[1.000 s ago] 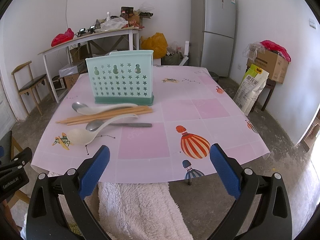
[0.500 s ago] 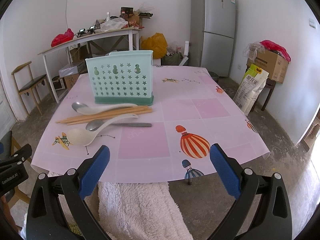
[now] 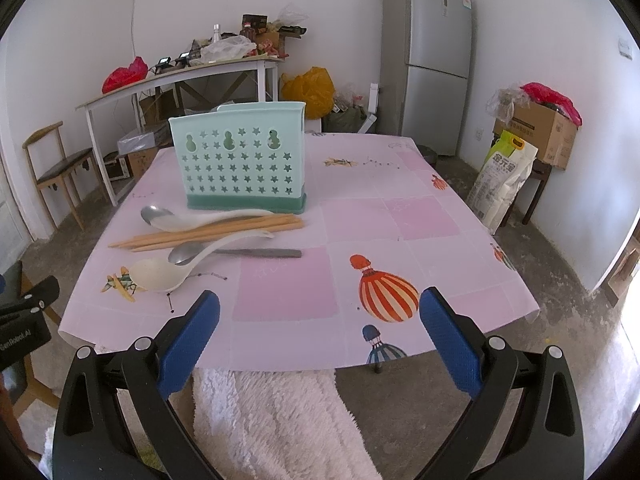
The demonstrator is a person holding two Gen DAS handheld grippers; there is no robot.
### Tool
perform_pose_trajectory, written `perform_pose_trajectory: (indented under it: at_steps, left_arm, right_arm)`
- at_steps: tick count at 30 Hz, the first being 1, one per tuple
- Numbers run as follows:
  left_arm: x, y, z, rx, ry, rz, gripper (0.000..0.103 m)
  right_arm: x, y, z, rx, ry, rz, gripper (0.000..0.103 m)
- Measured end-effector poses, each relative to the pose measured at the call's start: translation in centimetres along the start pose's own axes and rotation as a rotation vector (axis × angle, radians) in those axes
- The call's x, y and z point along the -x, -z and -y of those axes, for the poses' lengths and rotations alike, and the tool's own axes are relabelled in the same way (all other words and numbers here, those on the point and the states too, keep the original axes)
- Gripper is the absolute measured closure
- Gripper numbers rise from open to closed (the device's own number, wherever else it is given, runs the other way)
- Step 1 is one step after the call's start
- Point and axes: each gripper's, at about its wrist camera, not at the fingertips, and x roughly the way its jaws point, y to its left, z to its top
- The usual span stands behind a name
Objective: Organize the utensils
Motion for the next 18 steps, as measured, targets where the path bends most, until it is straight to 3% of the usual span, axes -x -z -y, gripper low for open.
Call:
perform_pose_trajectory:
  at_steps: [8,11,14,18]
  left_arm:
    - [-1.8,-0.7,-0.4,-0.008,0.021,0.006,0.008]
    - [-2.7,-1.0,-0.6,-0.01,0.119,0.008,0.008]
    - [-3.7,-1.2,-1.3,0.04,0.312,0.025,0.008]
    - [-5.4,-1.6,-1.2,0.118,0.373,0.007,0.008]
  right_arm:
    - [-1.5,-1.0,-0.3,0.056,0.005,0.019,0.006]
    - [-2.3,-1.2,-0.5,0.076,-0.003,0.021,0.006]
    - [-3.2,-1.2,-0.6,0.086,-0.021,0.004,0.006]
    - [-4.9,-1.2,-0.5,0.08,-0.047,-0.031,0.006]
